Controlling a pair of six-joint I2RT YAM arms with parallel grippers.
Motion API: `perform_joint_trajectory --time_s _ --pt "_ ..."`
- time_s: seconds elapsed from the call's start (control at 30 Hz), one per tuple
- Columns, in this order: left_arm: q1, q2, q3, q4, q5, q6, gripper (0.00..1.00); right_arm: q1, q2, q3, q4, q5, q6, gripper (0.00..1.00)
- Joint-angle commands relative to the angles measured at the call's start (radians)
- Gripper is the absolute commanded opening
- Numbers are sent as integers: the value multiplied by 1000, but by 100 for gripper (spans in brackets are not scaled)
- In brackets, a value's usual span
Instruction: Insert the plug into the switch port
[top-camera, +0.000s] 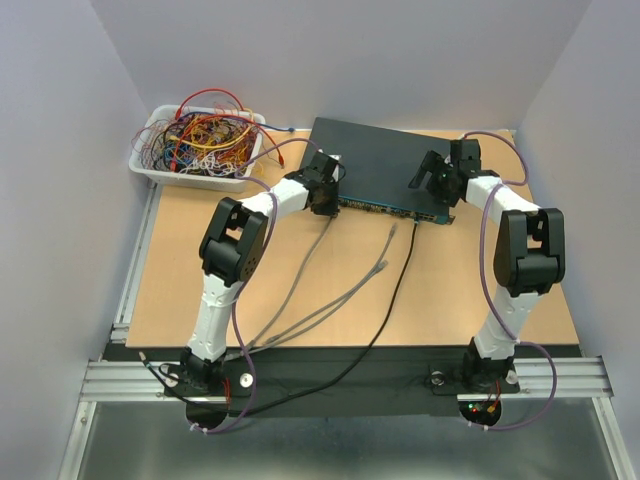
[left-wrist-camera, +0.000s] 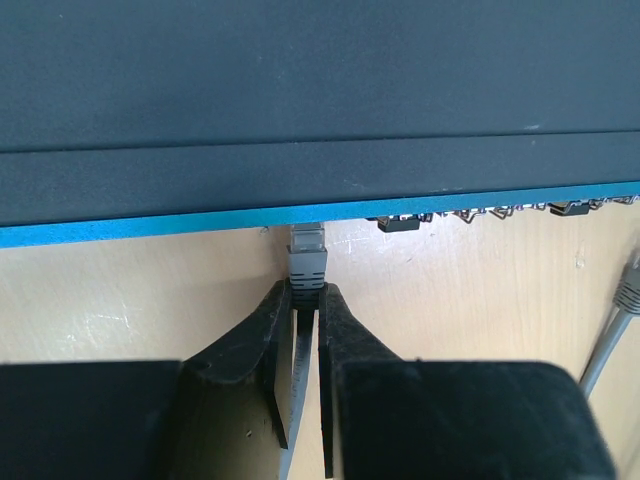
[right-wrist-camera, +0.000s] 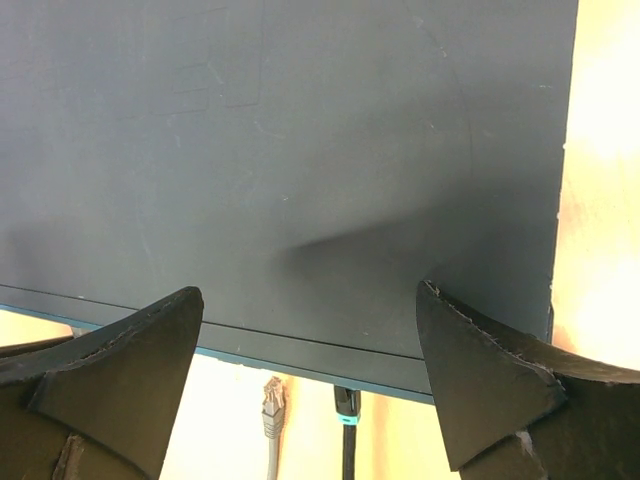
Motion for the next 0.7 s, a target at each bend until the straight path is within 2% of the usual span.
perform_joint_trajectory --time_s 0.0,0.3,0.67 --pt "2 0 48 28 -5 -20 0 -6 -23 -26 30 -21 5 92" --pt "-4 -13 81 17 -12 -26 0 -4 -23 -32 33 -32 7 91" --pt "-12 -5 144 -49 -96 -28 0 -6 -29 -41 39 -40 9 91"
